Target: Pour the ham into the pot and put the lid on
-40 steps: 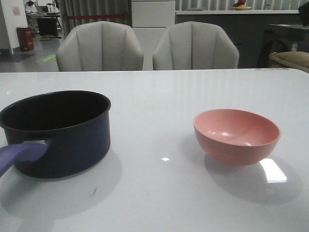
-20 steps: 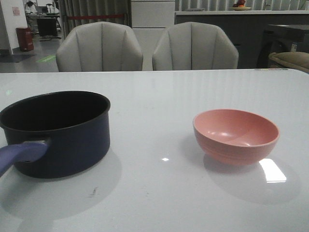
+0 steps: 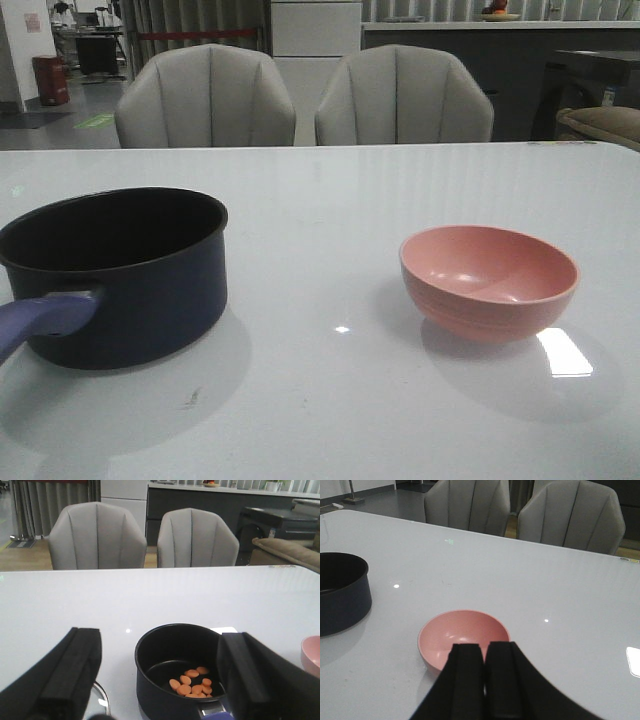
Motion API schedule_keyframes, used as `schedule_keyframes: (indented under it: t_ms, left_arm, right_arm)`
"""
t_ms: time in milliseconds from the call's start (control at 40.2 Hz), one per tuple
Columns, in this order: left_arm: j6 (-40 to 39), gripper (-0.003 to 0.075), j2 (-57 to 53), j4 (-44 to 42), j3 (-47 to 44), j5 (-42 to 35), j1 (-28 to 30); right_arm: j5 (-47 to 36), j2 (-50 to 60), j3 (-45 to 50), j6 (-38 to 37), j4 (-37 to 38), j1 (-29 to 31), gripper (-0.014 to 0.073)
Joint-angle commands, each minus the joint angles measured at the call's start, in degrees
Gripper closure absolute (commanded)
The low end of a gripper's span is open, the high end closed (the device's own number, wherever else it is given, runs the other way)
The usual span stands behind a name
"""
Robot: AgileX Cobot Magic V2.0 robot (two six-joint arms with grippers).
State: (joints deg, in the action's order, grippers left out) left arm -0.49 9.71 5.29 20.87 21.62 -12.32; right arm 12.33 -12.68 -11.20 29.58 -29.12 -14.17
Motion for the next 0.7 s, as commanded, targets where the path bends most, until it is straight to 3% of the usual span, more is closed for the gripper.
schedule_keyframes:
  t_ms: [0, 174, 298, 672]
  left_arm:
    - [-0.04, 0.0155, 4.27, -1.17, 4.51, -1.55, -0.35]
    - [-0.71, 0.0072, 13.69, -2.13, 10.88, 2.12, -0.35]
    - [-2.30, 0.0071, 20.92, -2.45, 14.92, 4.83, 1.57]
    - [-3.24, 0.0074, 42.54, -1.91, 26.84, 15.17, 17.05]
  right_arm:
    - [-4.78, -0.30, -1.44, 0.59, -0.49, -0.10, 0.0444]
    - [-4.78, -0.30, -1.44, 0.59, -0.49, -0.10, 0.0444]
    - [-4.78, -0.30, -1.44, 0.59, -0.49, -0.10, 0.0444]
    - [-4.82, -0.30, -1.44, 0.59, -0.49, -0.10, 0.0444]
